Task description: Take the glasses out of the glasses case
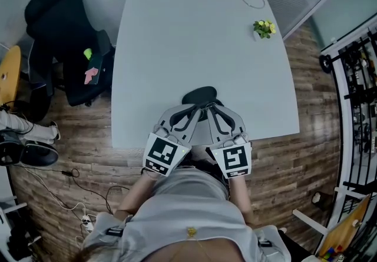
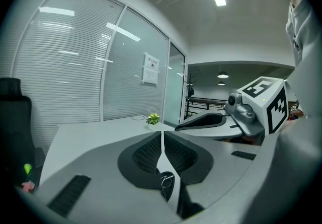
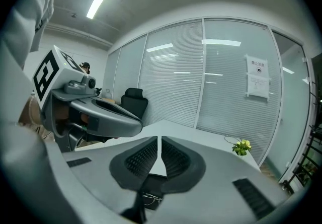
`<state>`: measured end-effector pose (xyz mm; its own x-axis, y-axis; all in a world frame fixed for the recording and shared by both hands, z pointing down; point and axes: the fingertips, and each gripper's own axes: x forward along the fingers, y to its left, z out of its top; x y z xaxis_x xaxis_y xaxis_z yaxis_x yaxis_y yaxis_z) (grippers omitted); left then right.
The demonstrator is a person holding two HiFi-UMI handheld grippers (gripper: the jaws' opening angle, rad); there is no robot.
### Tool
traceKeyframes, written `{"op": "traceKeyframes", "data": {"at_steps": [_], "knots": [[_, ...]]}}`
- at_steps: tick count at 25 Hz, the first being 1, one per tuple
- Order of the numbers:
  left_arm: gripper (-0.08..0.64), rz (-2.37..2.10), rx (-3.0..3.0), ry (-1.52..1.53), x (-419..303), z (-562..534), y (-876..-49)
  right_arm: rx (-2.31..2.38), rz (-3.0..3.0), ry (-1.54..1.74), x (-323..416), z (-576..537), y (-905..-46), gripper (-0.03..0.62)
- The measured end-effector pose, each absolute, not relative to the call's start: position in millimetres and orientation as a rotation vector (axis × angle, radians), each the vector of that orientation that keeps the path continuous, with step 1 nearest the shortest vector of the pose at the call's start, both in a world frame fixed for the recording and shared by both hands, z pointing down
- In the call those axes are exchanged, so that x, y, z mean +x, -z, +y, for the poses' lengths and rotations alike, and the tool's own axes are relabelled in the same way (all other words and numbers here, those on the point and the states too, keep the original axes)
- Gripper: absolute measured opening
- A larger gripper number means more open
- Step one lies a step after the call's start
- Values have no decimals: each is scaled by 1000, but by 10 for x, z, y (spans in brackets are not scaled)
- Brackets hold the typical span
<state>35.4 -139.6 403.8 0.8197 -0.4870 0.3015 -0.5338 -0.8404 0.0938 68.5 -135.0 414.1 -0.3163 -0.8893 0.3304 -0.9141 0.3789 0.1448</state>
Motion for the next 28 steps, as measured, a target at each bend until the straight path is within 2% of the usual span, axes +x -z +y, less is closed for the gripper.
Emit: {"op": "traceKeyframes", "data": {"at_steps": [12, 28], "knots": [[32, -737, 2784, -467, 193, -1470, -4389, 1538, -2196, -171, 788, -1426, -4576, 52], [60, -793, 2697, -545, 145, -1527, -4710, 1163, -2104, -177, 908, -1511, -5480, 60]]}}
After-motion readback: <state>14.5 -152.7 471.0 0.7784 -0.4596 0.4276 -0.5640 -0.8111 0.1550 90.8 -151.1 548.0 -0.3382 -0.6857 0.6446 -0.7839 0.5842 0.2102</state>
